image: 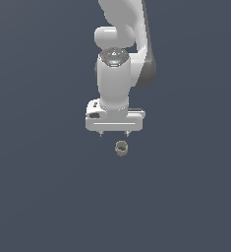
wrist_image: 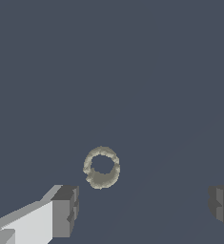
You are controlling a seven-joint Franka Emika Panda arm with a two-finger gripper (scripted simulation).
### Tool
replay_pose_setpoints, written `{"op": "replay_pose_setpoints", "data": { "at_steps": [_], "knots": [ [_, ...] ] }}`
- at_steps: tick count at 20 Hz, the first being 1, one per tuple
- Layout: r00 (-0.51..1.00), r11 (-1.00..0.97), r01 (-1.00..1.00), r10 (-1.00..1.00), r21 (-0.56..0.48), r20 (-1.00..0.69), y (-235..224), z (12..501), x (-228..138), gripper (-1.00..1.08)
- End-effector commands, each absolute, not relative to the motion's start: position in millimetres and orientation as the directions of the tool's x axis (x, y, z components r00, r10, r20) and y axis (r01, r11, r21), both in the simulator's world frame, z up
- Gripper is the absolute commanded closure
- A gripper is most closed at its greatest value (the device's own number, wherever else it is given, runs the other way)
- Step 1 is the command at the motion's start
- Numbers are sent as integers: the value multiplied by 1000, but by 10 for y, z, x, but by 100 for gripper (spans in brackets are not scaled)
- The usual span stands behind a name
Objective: Pick up the object and move it to a goal position.
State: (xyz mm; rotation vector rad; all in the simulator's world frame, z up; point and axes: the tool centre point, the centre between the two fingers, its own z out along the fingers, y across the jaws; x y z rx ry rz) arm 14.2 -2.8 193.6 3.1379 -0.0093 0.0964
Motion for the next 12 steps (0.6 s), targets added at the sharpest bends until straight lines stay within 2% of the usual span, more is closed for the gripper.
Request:
{"op": "replay_pose_setpoints", "data": {
  "at_steps": [1, 12],
  "knots": [
    [998, -1000, -6, -6, 2, 61, -28, 1936, 142, -92],
    [997, -999, 10, 7, -35, 79, 172, 1970, 186, -92]
  ]
}}
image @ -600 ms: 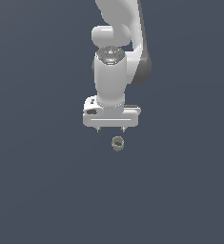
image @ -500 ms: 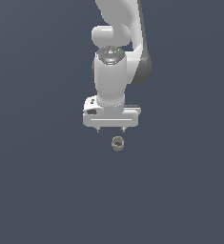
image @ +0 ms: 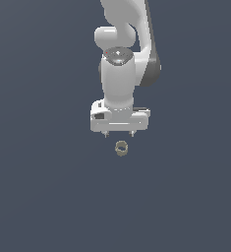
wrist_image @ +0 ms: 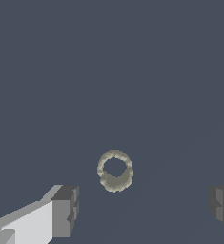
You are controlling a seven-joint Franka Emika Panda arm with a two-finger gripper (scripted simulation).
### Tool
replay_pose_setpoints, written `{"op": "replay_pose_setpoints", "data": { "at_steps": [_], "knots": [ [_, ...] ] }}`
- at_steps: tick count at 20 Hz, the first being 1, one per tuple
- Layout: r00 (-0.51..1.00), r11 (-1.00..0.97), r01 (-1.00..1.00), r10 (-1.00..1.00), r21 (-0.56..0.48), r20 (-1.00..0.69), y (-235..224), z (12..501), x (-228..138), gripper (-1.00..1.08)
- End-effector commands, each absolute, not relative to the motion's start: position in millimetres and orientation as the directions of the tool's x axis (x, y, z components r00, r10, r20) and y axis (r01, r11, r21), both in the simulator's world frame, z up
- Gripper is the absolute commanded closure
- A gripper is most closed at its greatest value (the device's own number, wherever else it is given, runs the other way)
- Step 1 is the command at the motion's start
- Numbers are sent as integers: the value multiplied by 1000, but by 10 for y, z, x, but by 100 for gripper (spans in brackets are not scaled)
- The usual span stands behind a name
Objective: Pick up the object and move it to a goal position.
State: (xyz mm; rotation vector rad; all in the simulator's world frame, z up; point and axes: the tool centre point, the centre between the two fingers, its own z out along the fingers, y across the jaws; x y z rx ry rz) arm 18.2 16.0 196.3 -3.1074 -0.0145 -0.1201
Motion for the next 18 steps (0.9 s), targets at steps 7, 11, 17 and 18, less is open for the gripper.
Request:
{"op": "replay_pose_setpoints", "data": {
  "at_steps": [7, 11, 17, 18],
  "knots": [
    [997, -999, 43, 41, -26, 71, 181, 1850, 162, -92],
    [993, -995, 102, 101, -16, 56, 214, 1645, 117, -92],
    [972, -973, 232, 232, -2, 24, 293, 1206, -6, -92],
    [968, -968, 250, 250, -1, 19, 304, 1145, -26, -92]
  ]
}}
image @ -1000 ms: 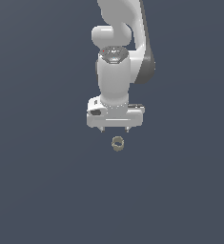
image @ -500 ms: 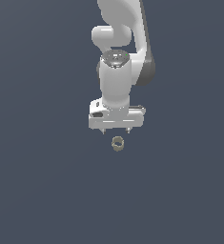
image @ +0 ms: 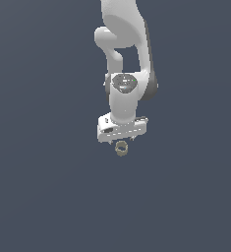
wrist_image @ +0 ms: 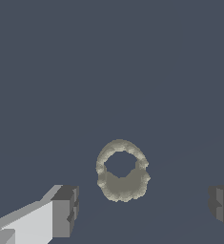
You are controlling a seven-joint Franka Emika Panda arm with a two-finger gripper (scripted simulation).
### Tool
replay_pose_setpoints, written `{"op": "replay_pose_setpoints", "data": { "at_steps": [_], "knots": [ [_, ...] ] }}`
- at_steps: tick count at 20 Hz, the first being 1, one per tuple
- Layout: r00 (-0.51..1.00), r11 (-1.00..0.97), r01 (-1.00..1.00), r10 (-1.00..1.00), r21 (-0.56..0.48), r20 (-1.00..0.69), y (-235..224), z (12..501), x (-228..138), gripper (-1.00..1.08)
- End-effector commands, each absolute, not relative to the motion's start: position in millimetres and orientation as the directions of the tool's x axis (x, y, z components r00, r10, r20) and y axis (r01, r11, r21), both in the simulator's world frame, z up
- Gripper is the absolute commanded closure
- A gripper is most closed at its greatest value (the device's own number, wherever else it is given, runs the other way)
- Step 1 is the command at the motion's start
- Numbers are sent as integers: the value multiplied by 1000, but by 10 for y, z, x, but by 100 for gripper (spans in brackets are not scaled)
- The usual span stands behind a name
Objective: Pick up the object and move it to a goal position.
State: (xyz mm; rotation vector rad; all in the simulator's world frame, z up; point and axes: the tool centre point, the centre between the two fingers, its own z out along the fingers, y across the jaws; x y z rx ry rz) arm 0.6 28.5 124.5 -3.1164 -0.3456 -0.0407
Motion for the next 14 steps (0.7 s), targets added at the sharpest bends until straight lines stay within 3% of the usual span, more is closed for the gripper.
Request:
{"op": "replay_pose_setpoints", "data": {
  "at_steps": [1, 14],
  "knots": [
    [964, -964, 266, 266, 0, 15, 315, 1092, -44, -92],
    [947, -947, 322, 322, 0, 0, 355, 849, -117, -92]
  ]
}}
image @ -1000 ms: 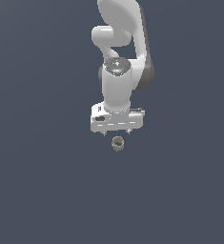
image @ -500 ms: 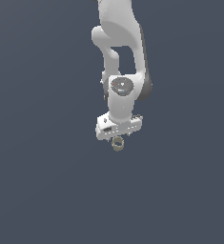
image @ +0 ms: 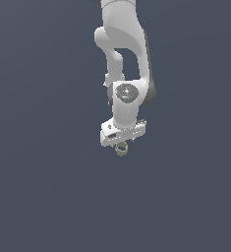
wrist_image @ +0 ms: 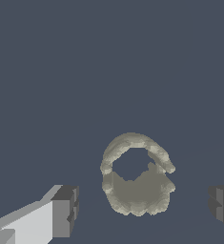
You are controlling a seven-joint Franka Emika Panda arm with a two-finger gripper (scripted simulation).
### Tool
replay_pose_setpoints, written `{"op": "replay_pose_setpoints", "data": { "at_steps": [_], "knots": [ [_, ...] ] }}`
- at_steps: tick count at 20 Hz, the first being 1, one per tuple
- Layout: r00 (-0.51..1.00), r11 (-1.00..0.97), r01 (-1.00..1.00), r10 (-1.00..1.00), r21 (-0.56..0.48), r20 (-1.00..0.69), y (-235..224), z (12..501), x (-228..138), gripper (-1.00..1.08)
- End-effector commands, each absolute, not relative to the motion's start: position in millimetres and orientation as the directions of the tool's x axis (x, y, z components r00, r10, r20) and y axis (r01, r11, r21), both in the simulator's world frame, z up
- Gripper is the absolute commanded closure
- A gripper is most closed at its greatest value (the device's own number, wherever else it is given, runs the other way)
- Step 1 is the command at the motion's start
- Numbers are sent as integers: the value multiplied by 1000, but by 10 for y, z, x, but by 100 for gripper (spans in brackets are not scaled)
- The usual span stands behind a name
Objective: Pick up the object and move it to a goal position.
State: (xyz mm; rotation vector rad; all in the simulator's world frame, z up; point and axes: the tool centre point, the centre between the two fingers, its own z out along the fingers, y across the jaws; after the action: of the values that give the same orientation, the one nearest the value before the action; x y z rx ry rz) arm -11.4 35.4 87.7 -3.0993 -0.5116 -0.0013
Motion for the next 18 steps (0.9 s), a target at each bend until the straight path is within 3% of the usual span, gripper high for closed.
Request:
{"op": "replay_pose_setpoints", "data": {
  "at_steps": [1, 14, 15, 18],
  "knots": [
    [947, -947, 322, 322, 0, 0, 352, 818, -118, -92],
    [945, -945, 327, 327, 0, 0, 358, 391, -120, -92],
    [945, -945, 327, 327, 0, 0, 358, 391, -120, 108],
    [945, -945, 327, 327, 0, 0, 358, 391, -120, 108]
  ]
}}
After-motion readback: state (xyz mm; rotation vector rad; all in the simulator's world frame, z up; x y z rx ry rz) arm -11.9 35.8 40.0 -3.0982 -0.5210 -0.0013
